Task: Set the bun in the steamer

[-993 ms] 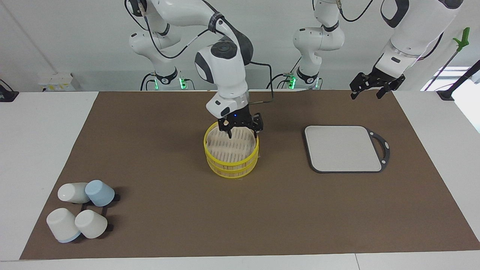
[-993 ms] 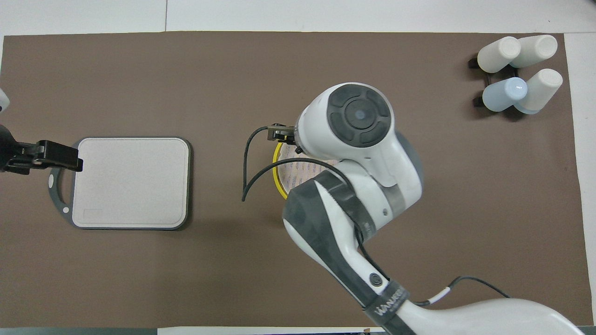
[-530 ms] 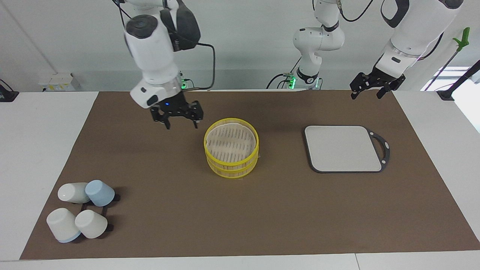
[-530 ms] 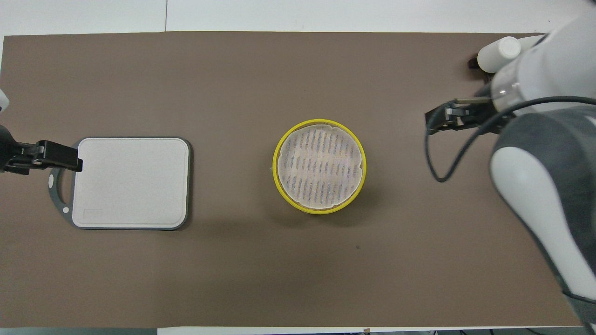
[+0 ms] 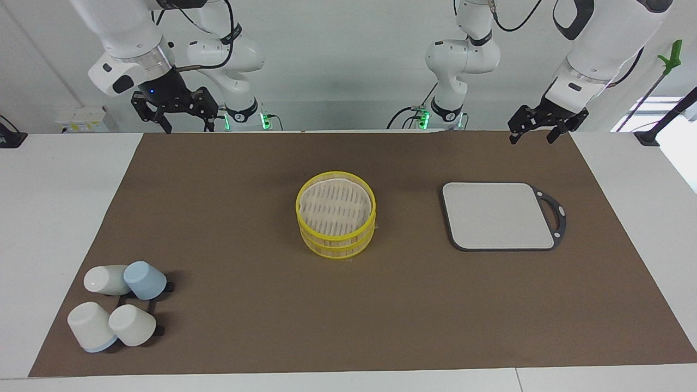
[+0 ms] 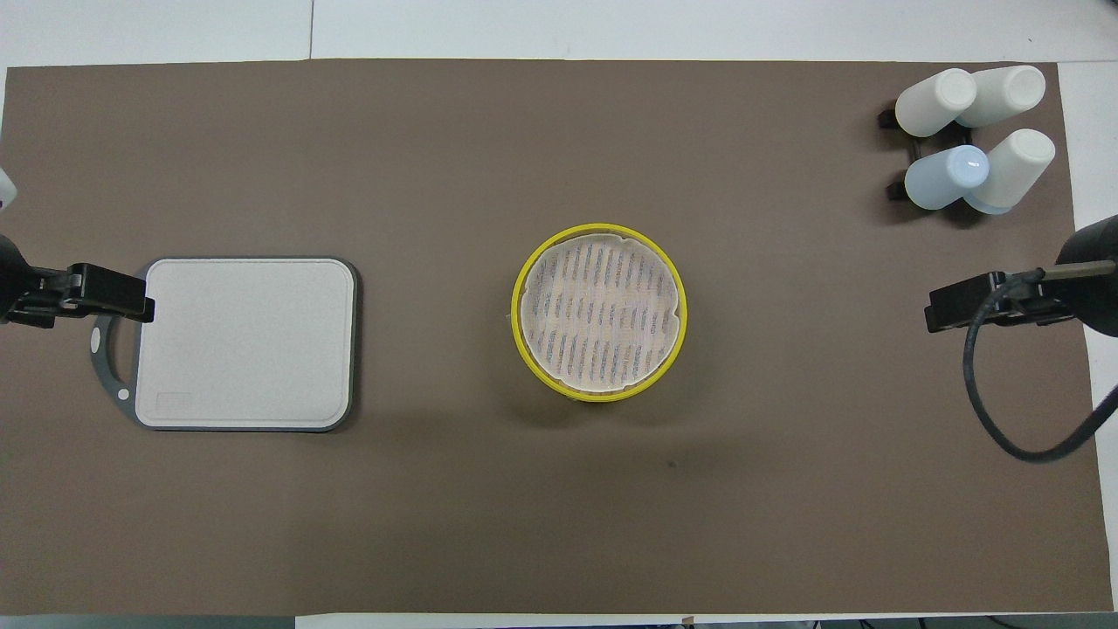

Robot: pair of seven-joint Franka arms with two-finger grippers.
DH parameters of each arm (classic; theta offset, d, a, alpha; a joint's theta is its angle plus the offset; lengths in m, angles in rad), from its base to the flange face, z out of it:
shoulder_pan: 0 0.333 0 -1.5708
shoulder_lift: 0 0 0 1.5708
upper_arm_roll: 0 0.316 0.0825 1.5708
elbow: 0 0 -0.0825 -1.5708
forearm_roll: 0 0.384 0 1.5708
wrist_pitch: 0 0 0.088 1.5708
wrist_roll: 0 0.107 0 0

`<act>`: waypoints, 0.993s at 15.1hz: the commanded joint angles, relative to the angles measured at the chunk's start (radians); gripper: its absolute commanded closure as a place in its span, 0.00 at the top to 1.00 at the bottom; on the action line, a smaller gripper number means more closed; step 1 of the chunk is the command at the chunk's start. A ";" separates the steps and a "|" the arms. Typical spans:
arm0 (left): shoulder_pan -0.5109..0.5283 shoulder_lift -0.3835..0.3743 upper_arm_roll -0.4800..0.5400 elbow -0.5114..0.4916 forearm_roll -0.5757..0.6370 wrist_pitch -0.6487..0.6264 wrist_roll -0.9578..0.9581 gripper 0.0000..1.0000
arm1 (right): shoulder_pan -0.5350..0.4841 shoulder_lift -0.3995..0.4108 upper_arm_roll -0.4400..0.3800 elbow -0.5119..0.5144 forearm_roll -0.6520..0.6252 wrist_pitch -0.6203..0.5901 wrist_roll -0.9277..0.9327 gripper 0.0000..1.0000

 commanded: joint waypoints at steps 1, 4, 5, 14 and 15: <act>0.004 -0.027 -0.004 -0.026 0.002 0.015 0.012 1.00 | 0.031 -0.017 -0.041 -0.032 -0.019 0.027 -0.005 1.00; 0.003 -0.027 -0.004 -0.025 0.002 0.013 0.012 1.00 | 0.037 0.059 -0.108 0.041 -0.016 0.015 -0.011 1.00; 0.003 -0.026 -0.004 -0.025 0.002 0.013 0.012 1.00 | 0.042 0.070 -0.113 0.061 -0.022 0.011 -0.011 1.00; 0.000 -0.026 -0.004 -0.021 0.002 0.012 0.012 1.00 | 0.066 0.060 -0.141 0.026 -0.034 0.039 -0.010 1.00; 0.000 -0.026 -0.004 -0.021 0.002 0.012 0.012 1.00 | 0.063 0.058 -0.139 0.025 -0.035 0.044 -0.011 1.00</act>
